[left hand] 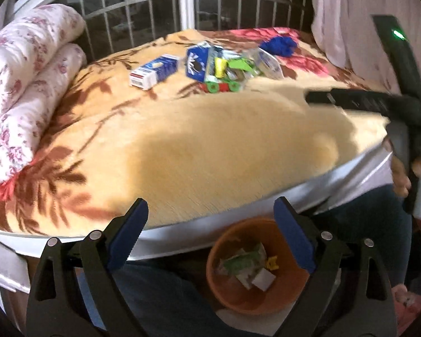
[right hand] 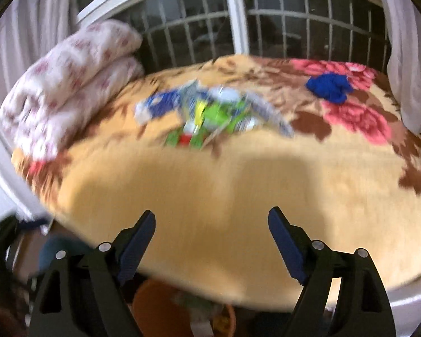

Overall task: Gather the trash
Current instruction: 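Grasp the red toy car base with the left tool while the right tool grasps a white wrapper, then drop the toy car base and white wrapper into the orange bin, then raise both tools back toward the remaining trash on the bed, then grasp the blue-white milk carton with the left tool while the right tool grasps a torn white carton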

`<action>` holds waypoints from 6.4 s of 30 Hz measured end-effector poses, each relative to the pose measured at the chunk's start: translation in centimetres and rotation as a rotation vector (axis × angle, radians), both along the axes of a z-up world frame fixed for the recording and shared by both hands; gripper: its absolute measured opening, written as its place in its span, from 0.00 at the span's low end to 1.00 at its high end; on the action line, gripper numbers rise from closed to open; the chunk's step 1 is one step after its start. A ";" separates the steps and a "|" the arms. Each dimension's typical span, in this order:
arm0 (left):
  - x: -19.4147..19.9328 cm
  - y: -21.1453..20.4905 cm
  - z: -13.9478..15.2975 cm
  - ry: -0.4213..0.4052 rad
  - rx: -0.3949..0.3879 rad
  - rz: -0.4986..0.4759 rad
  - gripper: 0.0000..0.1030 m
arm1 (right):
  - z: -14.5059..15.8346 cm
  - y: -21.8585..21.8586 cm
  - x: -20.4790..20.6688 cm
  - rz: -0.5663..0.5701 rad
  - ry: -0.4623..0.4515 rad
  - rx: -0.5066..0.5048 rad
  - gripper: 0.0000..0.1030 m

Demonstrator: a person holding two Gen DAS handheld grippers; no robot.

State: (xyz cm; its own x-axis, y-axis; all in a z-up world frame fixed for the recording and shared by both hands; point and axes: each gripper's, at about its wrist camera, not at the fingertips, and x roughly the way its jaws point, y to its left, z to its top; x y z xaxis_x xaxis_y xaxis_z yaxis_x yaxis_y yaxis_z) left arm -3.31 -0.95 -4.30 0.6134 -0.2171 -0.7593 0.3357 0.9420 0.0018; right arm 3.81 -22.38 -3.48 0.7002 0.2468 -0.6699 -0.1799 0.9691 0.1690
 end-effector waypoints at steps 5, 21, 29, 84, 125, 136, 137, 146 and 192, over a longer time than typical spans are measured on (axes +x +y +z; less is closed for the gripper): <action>0.4 0.5 -0.1 0.013 -0.029 0.016 0.86 | 0.7 -1.3 6.7 -0.131 -0.032 -0.023 0.79; 0.8 1.1 -0.8 0.035 -0.060 0.023 0.86 | -1.5 -2.6 15.7 -0.130 0.059 -0.026 0.11; 4.0 0.0 0.4 0.007 -0.126 -0.025 0.86 | 2.7 -3.0 8.0 -0.055 -0.066 -0.021 0.07; 0.1 -3.7 -0.8 0.154 -0.043 -0.320 0.70 | 2.0 0.6 -13.4 0.187 -0.079 -0.068 0.07; 0.7 -3.6 -21.1 0.753 0.067 -0.195 0.72 | -15.9 1.7 -9.9 0.129 0.505 0.075 0.60; 0.2 -4.1 -15.5 0.559 0.048 -0.274 0.73 | -11.6 0.3 -10.5 0.110 0.385 0.054 0.60; 0.1 -4.0 -13.9 0.508 0.032 -0.291 0.73 | -11.1 0.1 -10.6 0.111 0.362 0.052 0.60; 3.5 -0.9 0.0 -0.036 -0.008 -0.243 0.90 | -4.2 -0.3 -10.9 0.105 0.107 0.035 0.71; 17.9 4.8 3.2 -0.070 -0.027 0.032 0.50 | 0.0 1.2 -2.1 0.147 -0.010 0.035 0.72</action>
State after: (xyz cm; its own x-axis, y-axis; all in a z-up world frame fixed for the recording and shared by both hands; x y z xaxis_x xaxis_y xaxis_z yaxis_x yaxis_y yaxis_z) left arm 14.57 3.88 -1.15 0.6718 -0.2167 -0.7084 0.3053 0.9523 -0.0017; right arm 1.74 -21.16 -3.46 0.6613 0.3705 -0.6523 -0.3212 0.9256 0.2002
